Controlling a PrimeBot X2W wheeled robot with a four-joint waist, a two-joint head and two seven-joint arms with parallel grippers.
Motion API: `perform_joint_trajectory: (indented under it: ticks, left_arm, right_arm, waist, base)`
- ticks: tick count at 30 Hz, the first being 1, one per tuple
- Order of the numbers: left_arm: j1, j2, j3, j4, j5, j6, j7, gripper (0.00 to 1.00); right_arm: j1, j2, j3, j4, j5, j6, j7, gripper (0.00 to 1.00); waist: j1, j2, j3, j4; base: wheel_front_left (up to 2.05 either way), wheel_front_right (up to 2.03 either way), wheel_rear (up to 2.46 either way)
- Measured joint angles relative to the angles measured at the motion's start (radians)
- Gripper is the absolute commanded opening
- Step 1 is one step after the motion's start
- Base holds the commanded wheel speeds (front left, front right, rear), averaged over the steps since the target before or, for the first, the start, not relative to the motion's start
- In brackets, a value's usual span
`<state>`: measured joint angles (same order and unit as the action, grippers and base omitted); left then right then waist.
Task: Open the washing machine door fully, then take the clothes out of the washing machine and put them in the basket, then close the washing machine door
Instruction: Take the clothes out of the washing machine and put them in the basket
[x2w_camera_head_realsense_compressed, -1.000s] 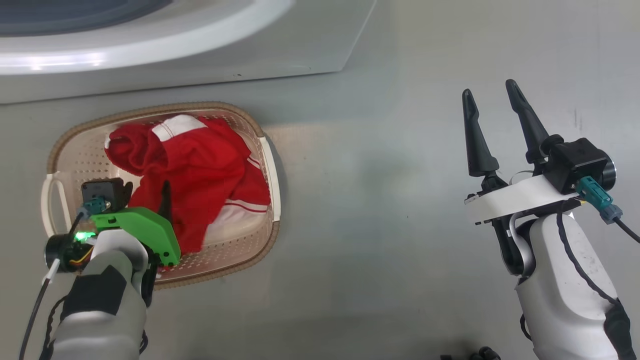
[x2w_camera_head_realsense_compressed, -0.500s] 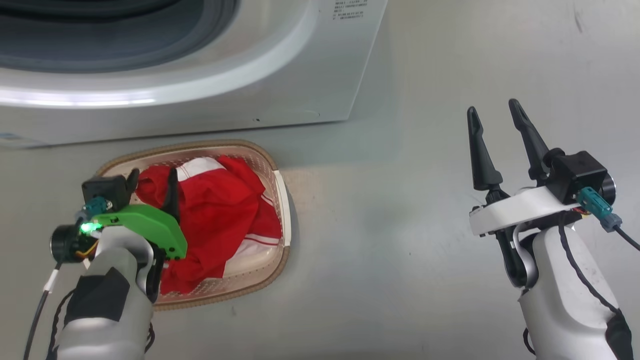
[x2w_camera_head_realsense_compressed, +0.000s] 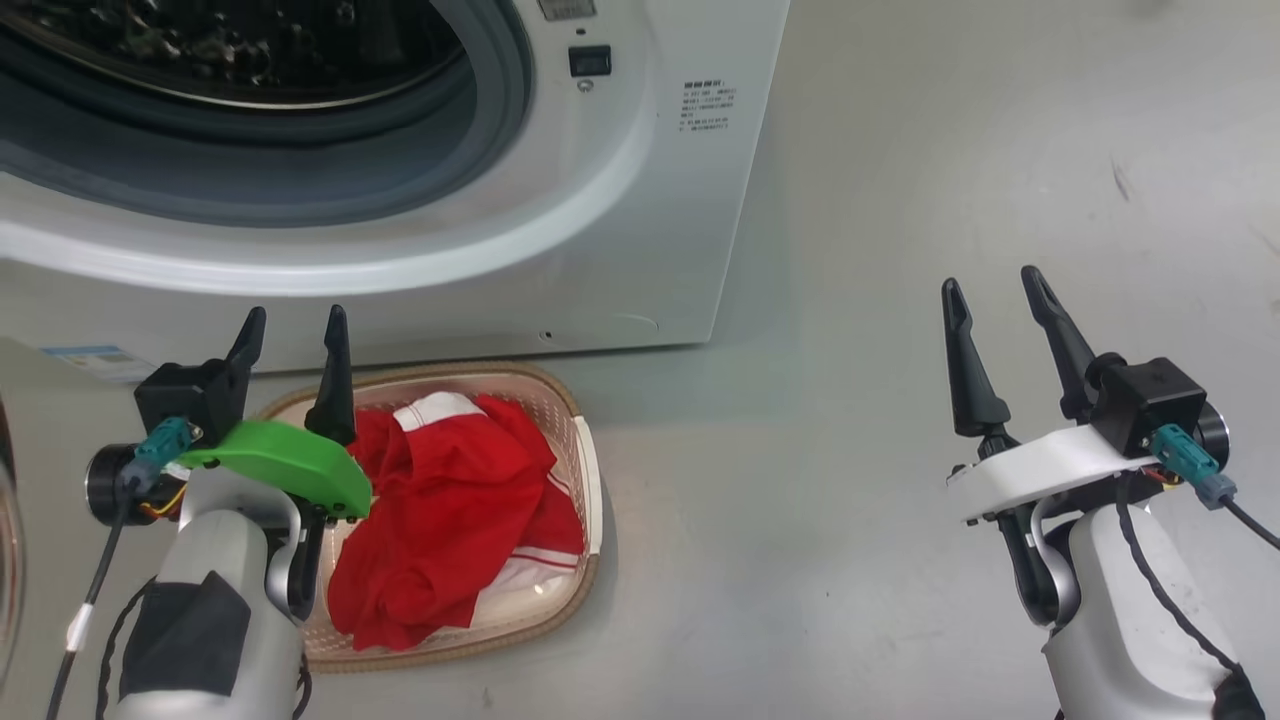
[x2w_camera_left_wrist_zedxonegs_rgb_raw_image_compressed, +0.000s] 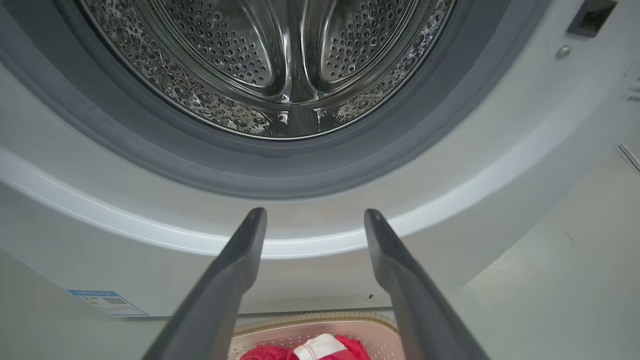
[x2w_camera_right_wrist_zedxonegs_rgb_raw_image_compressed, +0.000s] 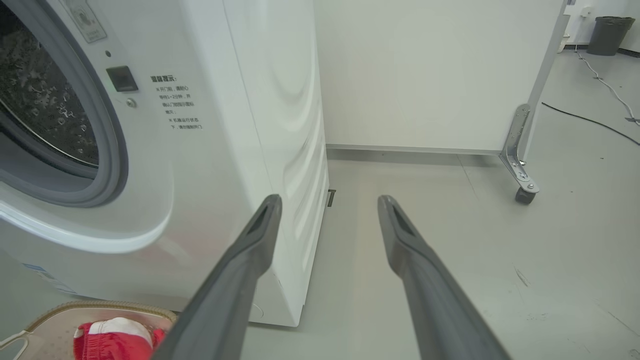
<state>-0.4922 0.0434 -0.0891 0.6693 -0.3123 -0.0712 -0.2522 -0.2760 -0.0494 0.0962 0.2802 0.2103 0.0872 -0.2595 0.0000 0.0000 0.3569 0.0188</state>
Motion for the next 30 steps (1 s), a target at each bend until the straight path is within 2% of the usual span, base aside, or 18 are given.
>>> perform_joint_trajectory:
  ticks: [13, 30]
  left_arm:
    - [0.149, 0.003, 0.047, -0.192, 0.059, 0.006, 0.000, 1.00]
    - [0.365, 0.003, 0.104, -0.329, 0.094, 0.037, 0.000, 1.00]
  right_arm:
    - [0.065, 0.001, 0.005, 0.009, 0.001, 0.004, 0.000, 1.00]
    - [0.135, 0.002, 0.032, 0.011, 0.018, 0.008, 0.000, 1.00]
  waist:
    - [0.0000, 0.0000, -0.131, 0.013]
    - [0.0000, 0.0000, -0.248, 0.002]
  base:
    - [0.00, 0.00, 0.00]
    - [0.00, 0.00, 0.00]
